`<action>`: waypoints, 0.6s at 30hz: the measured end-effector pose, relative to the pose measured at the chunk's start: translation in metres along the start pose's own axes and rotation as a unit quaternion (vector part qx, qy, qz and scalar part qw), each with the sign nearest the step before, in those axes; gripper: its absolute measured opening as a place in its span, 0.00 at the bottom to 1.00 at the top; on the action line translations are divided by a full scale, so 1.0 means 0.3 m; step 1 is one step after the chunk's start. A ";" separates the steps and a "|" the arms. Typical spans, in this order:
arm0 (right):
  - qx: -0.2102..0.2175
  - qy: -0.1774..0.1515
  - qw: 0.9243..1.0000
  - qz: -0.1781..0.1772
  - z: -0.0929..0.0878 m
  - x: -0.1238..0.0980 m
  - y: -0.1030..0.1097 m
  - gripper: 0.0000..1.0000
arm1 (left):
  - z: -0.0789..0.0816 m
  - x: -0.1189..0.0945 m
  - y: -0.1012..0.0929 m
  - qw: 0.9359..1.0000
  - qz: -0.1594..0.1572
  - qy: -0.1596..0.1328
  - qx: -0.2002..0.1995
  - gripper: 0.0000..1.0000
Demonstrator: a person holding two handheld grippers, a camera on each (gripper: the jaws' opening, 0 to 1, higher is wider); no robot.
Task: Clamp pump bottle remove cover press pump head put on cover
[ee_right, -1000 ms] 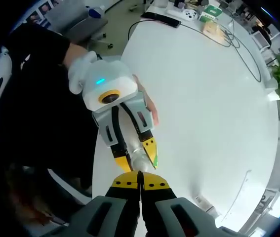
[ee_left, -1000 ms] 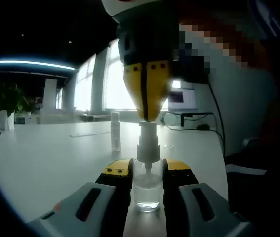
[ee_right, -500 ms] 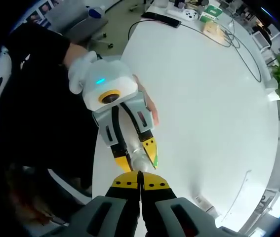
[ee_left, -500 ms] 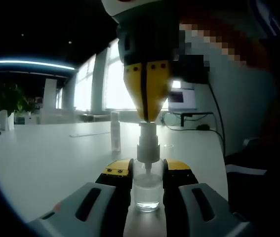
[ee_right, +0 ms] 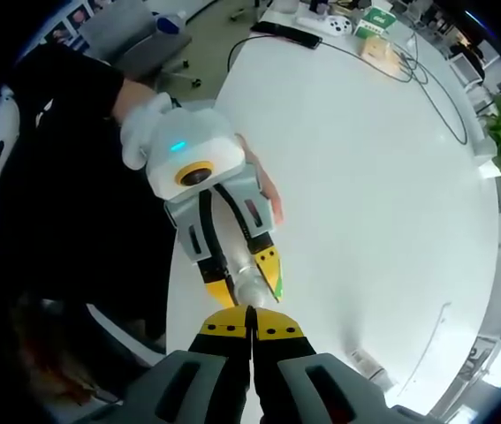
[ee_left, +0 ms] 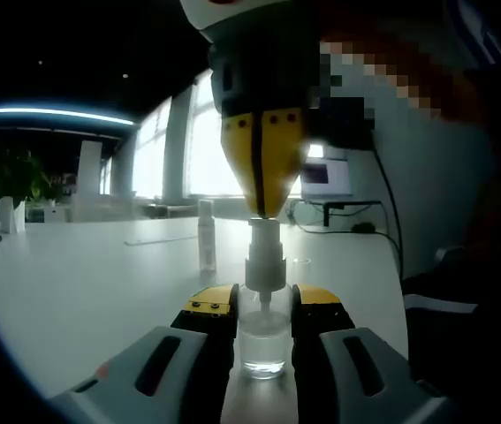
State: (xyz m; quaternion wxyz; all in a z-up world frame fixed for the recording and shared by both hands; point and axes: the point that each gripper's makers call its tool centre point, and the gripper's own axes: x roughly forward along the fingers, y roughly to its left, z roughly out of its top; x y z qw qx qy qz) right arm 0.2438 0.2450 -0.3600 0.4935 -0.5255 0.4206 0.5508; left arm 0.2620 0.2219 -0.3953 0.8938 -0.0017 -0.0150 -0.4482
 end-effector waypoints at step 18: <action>-0.007 0.022 0.999 -0.022 0.001 0.023 -0.013 0.00 | -0.002 0.000 0.005 1.000 0.000 0.000 -0.001 0.15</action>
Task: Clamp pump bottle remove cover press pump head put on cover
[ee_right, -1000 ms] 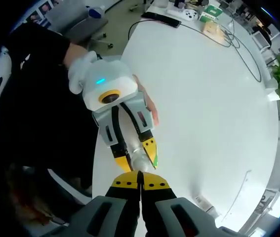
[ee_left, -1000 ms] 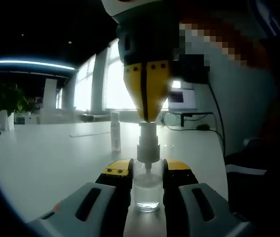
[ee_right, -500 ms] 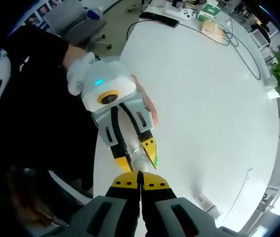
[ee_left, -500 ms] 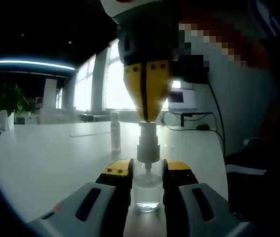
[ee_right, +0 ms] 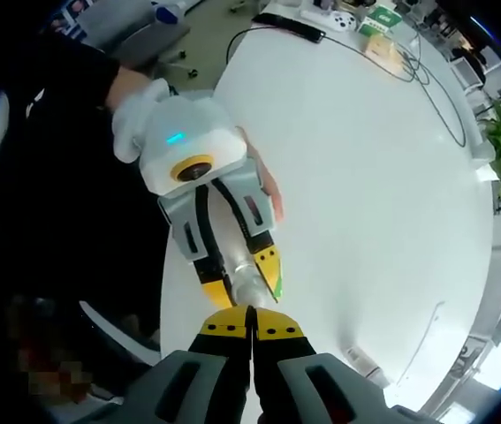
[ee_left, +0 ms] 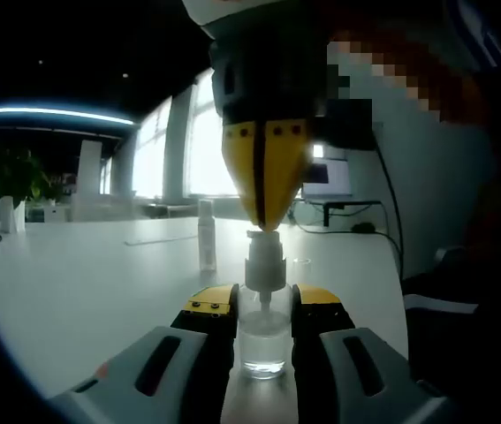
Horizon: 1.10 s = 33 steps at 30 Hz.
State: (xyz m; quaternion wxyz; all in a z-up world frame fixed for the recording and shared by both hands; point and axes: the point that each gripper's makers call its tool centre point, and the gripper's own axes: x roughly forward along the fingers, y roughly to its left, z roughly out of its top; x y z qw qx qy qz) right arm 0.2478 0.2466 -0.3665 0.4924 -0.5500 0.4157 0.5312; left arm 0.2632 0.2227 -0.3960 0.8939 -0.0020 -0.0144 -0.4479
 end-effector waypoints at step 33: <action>0.007 -0.022 1.000 0.019 0.001 -0.022 0.015 0.00 | 0.001 -0.002 -0.004 1.000 0.000 -0.001 0.000 0.15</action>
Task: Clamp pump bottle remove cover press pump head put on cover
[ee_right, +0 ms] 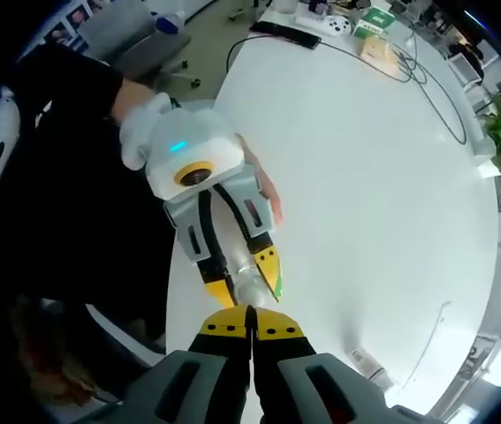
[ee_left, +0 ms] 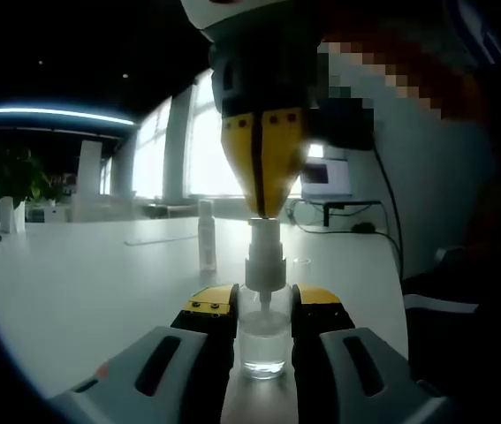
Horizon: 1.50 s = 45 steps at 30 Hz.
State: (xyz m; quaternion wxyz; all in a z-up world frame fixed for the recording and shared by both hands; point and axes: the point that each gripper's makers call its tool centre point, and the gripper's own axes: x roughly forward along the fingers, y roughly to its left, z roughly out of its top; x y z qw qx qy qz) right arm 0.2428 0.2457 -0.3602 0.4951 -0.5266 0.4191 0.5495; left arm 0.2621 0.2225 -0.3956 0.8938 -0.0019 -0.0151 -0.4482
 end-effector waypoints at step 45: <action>0.000 0.024 1.000 -0.007 0.000 0.023 0.008 0.00 | -0.001 -0.001 0.002 1.000 0.001 0.000 -0.001 0.15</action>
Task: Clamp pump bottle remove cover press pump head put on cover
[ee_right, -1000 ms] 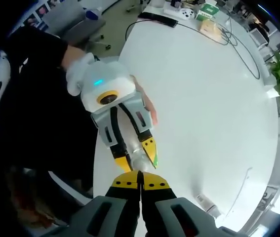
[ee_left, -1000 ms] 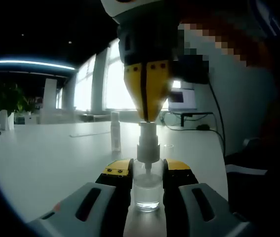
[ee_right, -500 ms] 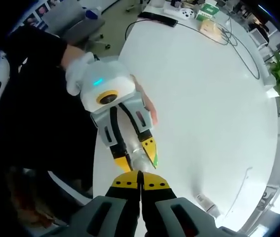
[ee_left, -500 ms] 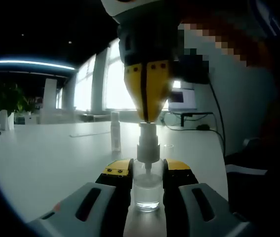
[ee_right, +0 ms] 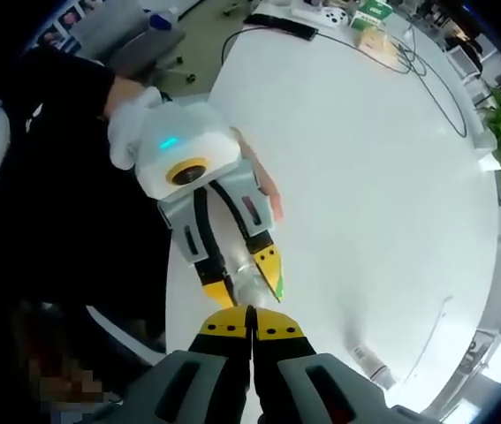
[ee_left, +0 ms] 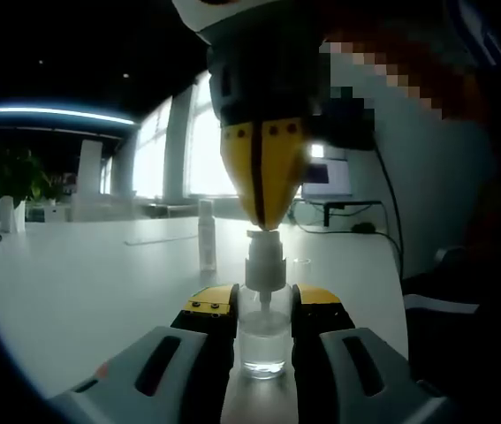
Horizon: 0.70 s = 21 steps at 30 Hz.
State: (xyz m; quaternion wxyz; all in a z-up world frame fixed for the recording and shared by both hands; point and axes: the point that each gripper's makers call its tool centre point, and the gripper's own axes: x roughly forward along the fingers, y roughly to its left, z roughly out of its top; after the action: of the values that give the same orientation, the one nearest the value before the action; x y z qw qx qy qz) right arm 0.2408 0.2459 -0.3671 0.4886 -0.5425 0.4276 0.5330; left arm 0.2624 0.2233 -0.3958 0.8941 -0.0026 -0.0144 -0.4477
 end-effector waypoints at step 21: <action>0.008 -0.039 0.999 0.000 -0.003 -0.024 -0.009 0.00 | -0.002 0.002 0.002 1.000 0.000 0.000 0.000 0.15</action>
State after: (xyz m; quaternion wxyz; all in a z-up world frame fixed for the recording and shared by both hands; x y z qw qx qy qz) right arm 0.2431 0.2451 -0.3599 0.5097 -0.5170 0.4125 0.5502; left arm 0.2632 0.2231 -0.3964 0.8940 -0.0026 -0.0145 -0.4478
